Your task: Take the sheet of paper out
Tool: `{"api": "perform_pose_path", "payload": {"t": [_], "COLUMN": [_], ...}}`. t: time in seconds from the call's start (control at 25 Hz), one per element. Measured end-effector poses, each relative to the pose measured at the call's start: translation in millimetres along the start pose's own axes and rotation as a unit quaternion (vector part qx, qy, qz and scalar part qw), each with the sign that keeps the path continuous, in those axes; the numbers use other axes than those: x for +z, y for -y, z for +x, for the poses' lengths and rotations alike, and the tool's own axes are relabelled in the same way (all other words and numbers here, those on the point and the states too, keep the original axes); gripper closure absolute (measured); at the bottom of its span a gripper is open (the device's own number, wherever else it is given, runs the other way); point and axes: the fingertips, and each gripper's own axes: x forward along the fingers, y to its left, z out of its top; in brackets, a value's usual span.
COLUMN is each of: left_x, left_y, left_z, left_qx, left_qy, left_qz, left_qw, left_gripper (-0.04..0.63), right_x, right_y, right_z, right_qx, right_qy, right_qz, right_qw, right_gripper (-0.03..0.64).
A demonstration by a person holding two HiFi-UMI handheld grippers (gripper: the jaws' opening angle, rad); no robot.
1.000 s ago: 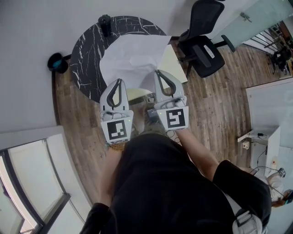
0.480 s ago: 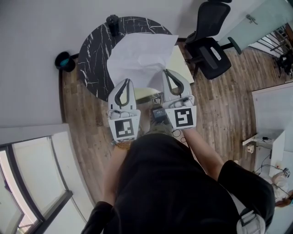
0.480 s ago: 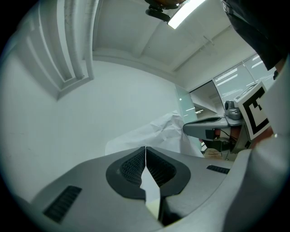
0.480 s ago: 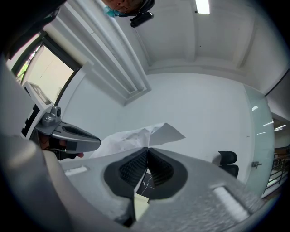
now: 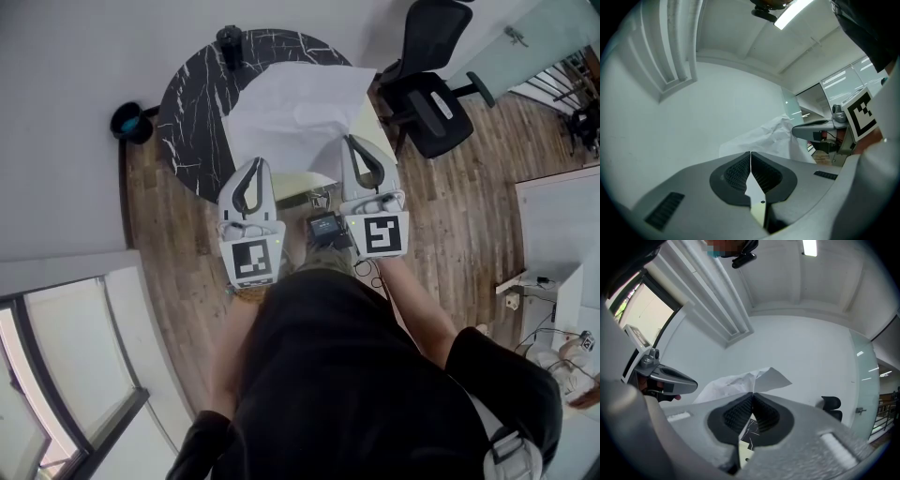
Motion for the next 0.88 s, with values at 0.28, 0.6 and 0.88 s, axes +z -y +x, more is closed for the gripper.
{"api": "perform_pose_path", "payload": {"t": [0.28, 0.6, 0.88], "left_x": [-2, -5, -8], "left_y": [-2, -7, -8], "left_z": [-2, -3, -3], "left_qx": [0.002, 0.003, 0.01], "left_qy": [-0.003, -0.007, -0.024], "left_qz": [-0.004, -0.004, -0.035], "left_qw": [1.0, 1.0, 0.9991], "left_gripper": [0.586, 0.586, 0.586], "right_x": [1, 2, -1], "right_y": [2, -3, -4], "right_z": [1, 7, 9], "right_qx": [-0.002, 0.002, 0.004], "right_qy": [0.001, 0.002, -0.007], "right_qz": [-0.001, -0.004, -0.007], "right_qw": [1.0, 1.0, 1.0], "right_gripper": [0.618, 0.618, 0.618]}}
